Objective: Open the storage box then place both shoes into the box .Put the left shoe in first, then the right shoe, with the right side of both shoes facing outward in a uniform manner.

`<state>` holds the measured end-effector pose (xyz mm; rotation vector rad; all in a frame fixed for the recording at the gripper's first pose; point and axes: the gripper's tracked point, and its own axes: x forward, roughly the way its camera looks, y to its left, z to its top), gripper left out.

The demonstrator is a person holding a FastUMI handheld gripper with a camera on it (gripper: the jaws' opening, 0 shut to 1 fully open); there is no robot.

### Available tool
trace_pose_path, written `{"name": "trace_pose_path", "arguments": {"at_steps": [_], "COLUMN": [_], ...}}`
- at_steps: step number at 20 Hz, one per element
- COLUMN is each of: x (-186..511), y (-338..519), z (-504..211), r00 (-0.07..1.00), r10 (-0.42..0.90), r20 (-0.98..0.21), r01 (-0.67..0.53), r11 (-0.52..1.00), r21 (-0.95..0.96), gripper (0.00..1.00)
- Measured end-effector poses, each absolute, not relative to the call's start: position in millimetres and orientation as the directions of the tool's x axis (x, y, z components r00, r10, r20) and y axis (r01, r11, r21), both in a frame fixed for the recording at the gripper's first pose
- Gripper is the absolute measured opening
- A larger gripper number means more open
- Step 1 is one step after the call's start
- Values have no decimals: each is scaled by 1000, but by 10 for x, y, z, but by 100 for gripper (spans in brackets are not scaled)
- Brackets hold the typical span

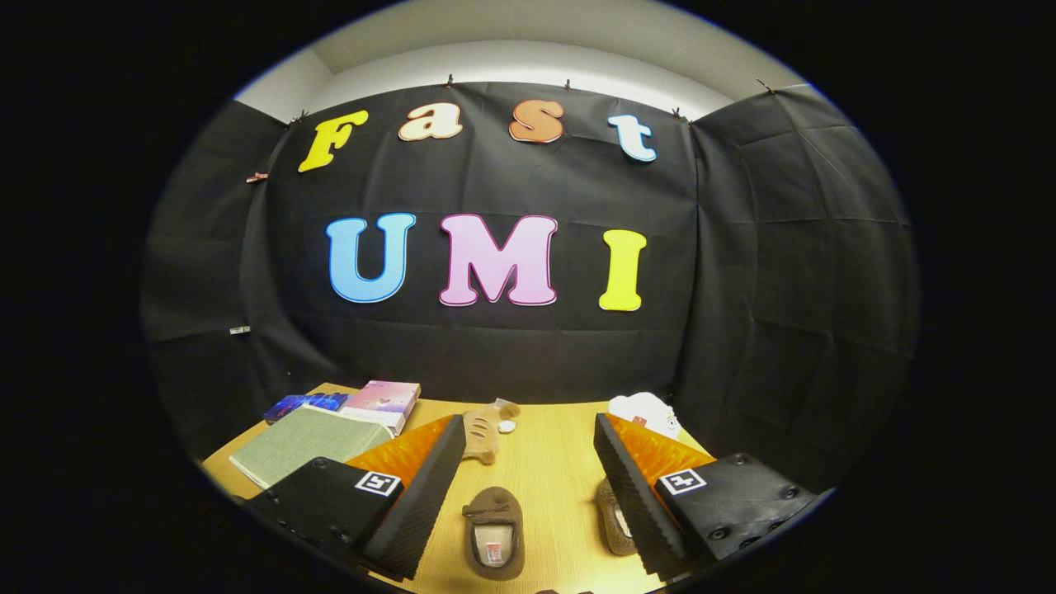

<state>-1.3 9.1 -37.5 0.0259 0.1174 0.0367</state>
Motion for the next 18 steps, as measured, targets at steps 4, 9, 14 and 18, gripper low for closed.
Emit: {"name": "trace_pose_path", "arguments": {"at_steps": [4,9,14,18], "x": [64,214,343,260], "y": [173,337,579,1040], "z": [-472,-690,-1020,-1362], "r00": [986,964,905,766], "r10": [73,146,273,487], "r20": [-148,-223,-325,-420], "r01": [-65,-118,-206,-313], "r11": [996,984,952,853], "r21": [59,134,225,418], "gripper": [97,97,98,98]}}
